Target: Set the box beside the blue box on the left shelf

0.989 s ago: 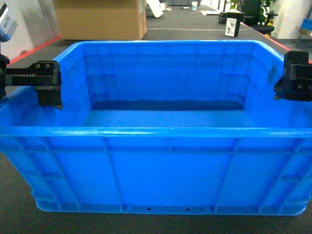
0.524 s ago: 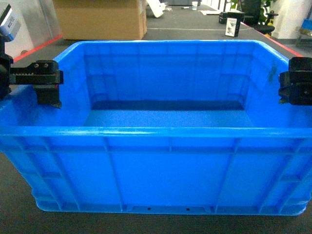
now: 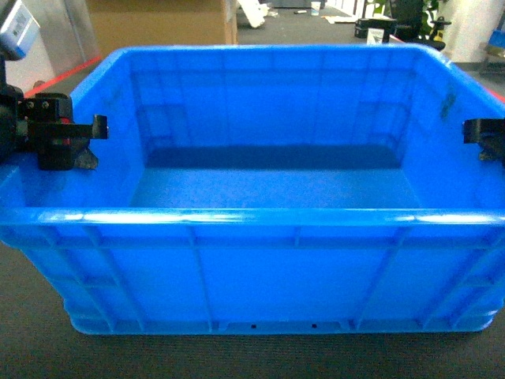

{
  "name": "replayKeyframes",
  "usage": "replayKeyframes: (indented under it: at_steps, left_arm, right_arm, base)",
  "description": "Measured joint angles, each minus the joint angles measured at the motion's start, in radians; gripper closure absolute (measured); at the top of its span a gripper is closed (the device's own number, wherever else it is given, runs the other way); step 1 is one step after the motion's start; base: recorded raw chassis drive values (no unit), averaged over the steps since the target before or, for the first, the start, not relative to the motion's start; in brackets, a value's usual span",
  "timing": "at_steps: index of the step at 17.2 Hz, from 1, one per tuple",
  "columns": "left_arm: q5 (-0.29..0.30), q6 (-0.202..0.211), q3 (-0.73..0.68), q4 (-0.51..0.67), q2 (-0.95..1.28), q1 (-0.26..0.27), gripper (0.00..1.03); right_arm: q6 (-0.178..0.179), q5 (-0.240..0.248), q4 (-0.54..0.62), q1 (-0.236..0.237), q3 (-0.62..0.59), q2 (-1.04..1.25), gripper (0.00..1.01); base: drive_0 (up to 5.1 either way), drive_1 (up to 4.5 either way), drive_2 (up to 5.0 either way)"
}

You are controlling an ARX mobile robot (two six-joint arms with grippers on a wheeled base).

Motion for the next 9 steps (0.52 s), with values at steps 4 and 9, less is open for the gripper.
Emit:
replayKeyframes:
  at_steps: [4, 9]
  left_arm:
    - [-0.046, 0.042, -0.203, 0.317, -0.228, -0.039, 0.72]
    - [-0.142, 0.125, -0.511, 0.53, -0.488, -0.114, 0.72]
  right_arm:
    - [-0.009, 0.05, 0.149, 0.014, -0.152, -0.233, 0.8]
    - [0.017, 0.117, 0.047, 0.073, -0.372, -0.535, 0.8]
  base:
    - [0.0, 0.0, 0.0]
    - [0.0, 0.0, 0.0]
